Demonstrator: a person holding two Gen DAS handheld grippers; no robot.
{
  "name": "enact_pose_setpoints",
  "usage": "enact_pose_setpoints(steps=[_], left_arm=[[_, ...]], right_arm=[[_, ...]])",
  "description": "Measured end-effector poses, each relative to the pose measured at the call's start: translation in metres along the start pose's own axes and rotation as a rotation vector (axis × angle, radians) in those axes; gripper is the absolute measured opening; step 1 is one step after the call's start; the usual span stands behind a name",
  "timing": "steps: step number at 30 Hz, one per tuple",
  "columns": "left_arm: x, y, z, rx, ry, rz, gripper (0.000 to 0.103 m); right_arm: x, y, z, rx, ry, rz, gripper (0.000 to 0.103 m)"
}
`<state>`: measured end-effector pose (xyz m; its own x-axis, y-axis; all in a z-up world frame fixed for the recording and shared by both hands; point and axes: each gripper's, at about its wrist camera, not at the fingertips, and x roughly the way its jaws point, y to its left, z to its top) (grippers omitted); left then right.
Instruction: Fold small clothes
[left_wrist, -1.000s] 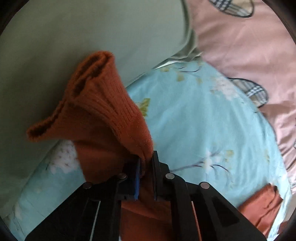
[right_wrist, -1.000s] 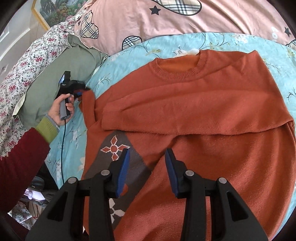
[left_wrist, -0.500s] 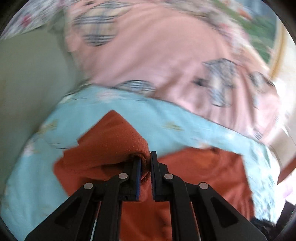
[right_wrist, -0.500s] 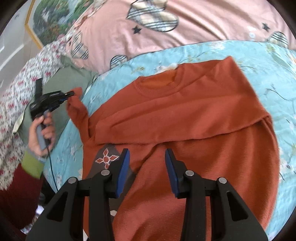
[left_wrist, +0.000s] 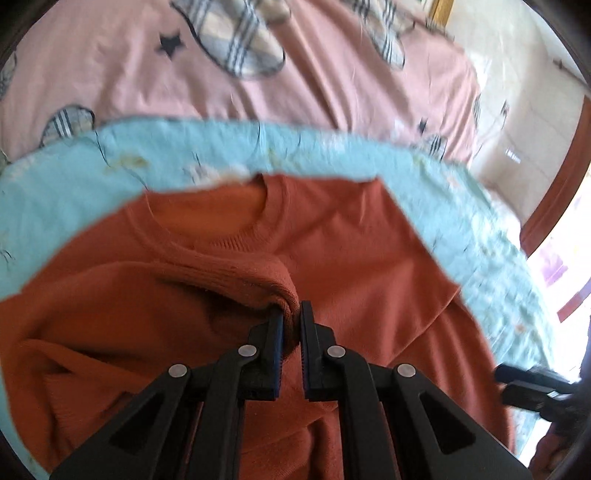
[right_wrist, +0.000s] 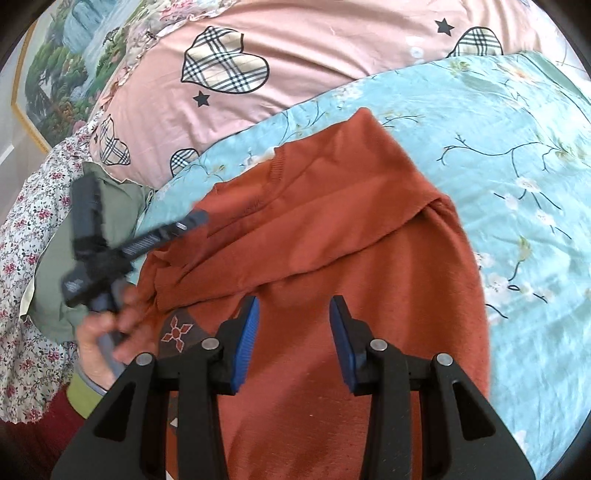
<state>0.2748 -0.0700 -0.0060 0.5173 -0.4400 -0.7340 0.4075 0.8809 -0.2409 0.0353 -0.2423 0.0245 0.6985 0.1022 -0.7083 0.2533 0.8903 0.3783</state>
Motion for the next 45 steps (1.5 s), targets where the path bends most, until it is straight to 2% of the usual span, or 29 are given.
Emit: enact_pose_setpoints(steps=[5, 7, 8, 9, 11, 13, 16, 18, 20, 22, 25, 27, 28, 30, 32, 34, 37, 38, 39, 40, 43, 45], left_arm=[[0.003, 0.003, -0.017, -0.008, 0.051, -0.012, 0.013], [-0.012, 0.009, -0.027, -0.022, 0.043, -0.004, 0.025], [-0.021, 0.012, -0.03, -0.028, 0.034, 0.005, 0.037], [-0.037, 0.017, -0.037, -0.043, 0.01, 0.019, 0.044], [-0.057, 0.026, -0.046, -0.064, -0.019, 0.039, 0.046], [-0.083, 0.043, -0.058, -0.104, -0.058, 0.093, 0.049], [-0.111, 0.078, -0.077, -0.192, -0.103, 0.249, 0.053], [-0.121, 0.104, -0.088, -0.264, -0.109, 0.318, 0.053], [-0.121, 0.132, -0.098, -0.331, -0.083, 0.345, 0.053], [-0.113, 0.147, -0.104, -0.357, -0.044, 0.356, 0.052], [-0.099, 0.158, -0.108, -0.36, -0.004, 0.354, 0.052], [-0.088, 0.165, -0.11, -0.364, 0.027, 0.361, 0.052], [-0.084, 0.168, -0.11, -0.368, 0.034, 0.365, 0.052], [-0.083, 0.17, -0.107, -0.37, 0.033, 0.366, 0.048], [-0.087, 0.172, -0.102, -0.366, 0.02, 0.369, 0.041], [-0.09, 0.175, -0.099, -0.38, 0.015, 0.374, 0.039], [-0.096, 0.176, -0.099, -0.399, 0.004, 0.356, 0.039], [-0.097, 0.174, -0.098, -0.398, 0.001, 0.341, 0.039], [-0.098, 0.167, -0.099, -0.382, -0.003, 0.356, 0.037], [-0.097, 0.162, -0.099, -0.364, -0.002, 0.383, 0.035], [-0.095, 0.154, -0.099, -0.33, 0.001, 0.411, 0.035], [-0.096, 0.151, -0.102, -0.316, -0.003, 0.408, 0.035]], right_arm=[[0.009, -0.003, 0.007, 0.024, 0.014, 0.009, 0.041], [0.018, 0.0, 0.012, 0.028, 0.029, 0.025, 0.044], [0.025, 0.004, 0.015, 0.029, 0.039, 0.04, 0.045], [0.031, 0.008, 0.018, 0.029, 0.046, 0.056, 0.046], [0.047, 0.016, 0.024, 0.033, 0.066, 0.085, 0.048], [0.062, 0.027, 0.031, 0.025, 0.075, 0.086, 0.05], [0.08, 0.049, 0.043, -0.032, 0.07, 0.06, 0.051], [0.089, 0.067, 0.05, -0.098, 0.064, 0.048, 0.051], [0.101, 0.088, 0.055, -0.185, 0.063, 0.029, 0.051], [0.12, 0.113, 0.055, -0.308, 0.079, -0.022, 0.051], [0.155, 0.136, 0.049, -0.478, 0.109, -0.169, 0.051], [0.176, 0.138, 0.046, -0.524, 0.148, -0.23, 0.051], [0.185, 0.136, 0.046, -0.531, 0.165, -0.249, 0.038], [0.193, 0.13, 0.053, -0.497, 0.18, -0.242, 0.009], [0.176, 0.127, 0.066, -0.434, 0.114, -0.175, 0.009], [0.139, 0.117, 0.086, -0.314, 0.001, -0.053, 0.009], [0.095, 0.084, 0.1, -0.153, -0.129, -0.007, 0.009], [0.09, 0.074, 0.101, -0.112, -0.137, 0.0, 0.009], [0.089, 0.057, 0.1, -0.055, -0.128, 0.002, 0.01], [0.093, 0.039, 0.096, -0.01, -0.094, -0.021, 0.016], [0.103, 0.005, 0.083, 0.059, -0.027, -0.102, 0.024], [0.103, -0.012, 0.077, 0.1, -0.008, -0.094, 0.024]])
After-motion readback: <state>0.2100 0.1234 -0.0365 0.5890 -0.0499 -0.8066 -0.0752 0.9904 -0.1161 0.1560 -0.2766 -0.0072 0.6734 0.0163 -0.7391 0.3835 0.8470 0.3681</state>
